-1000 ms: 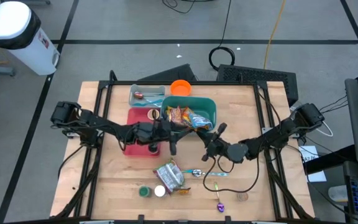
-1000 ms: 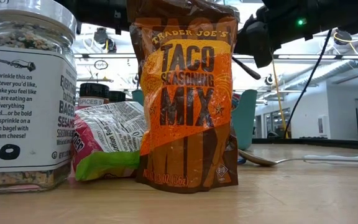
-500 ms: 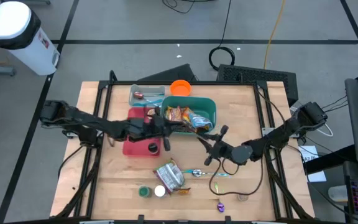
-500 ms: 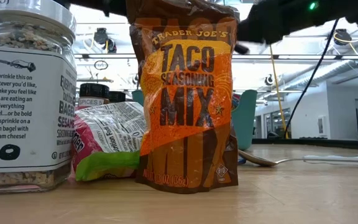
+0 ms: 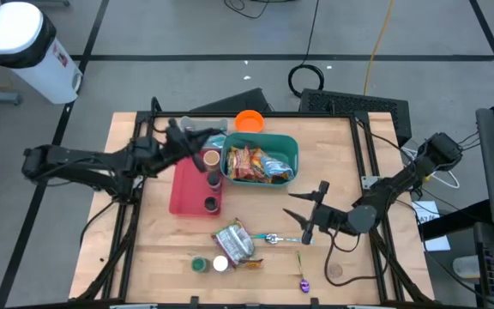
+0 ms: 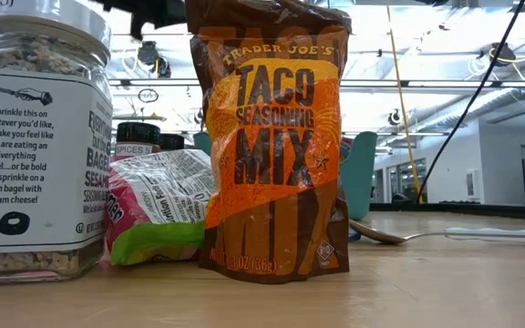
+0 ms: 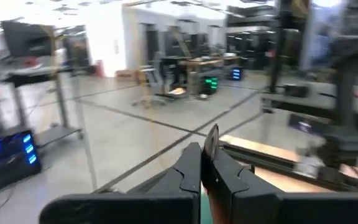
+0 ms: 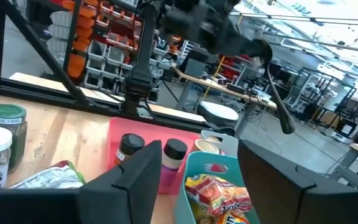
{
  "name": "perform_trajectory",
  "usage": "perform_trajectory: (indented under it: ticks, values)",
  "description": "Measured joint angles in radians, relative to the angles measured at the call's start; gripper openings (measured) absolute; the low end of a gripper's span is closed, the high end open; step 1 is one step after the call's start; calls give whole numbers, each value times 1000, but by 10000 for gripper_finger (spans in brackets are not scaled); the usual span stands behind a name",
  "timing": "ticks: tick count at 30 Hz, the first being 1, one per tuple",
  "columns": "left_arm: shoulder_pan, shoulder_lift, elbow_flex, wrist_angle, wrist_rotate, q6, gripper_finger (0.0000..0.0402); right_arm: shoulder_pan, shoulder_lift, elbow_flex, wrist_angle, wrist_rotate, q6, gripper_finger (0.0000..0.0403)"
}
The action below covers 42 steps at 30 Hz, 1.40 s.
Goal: Pick & Place Food Item
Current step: Put the black spoon into the gray bin
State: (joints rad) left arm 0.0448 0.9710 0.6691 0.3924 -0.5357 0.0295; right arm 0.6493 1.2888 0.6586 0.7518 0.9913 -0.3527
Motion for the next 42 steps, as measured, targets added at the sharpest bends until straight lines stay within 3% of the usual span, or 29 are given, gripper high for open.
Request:
perform_trajectory:
  ticks: [7, 13, 17, 25, 34, 42]
  values:
    - [252, -90, -206, 22, 79, -169, 4, -17, 2, 0, -6, 1, 0, 202]
    - [511, -80, -321, 56, 282, -331, 4, -30, 2, 0, -33, 1, 24, 200]
    - [612, -46, -337, 20, 397, -383, 4, -35, 2, 0, -39, 1, 30, 200]
    - [655, 50, -336, 9, 493, -409, 4, -35, 2, 0, -39, 1, 29, 195]
    - [655, 155, -336, 7, 396, -401, 18, -35, 2, 0, -54, 2, 43, 196]
    - [654, 152, -336, 23, 414, -392, 13, -41, 2, 0, -54, 2, 45, 196]
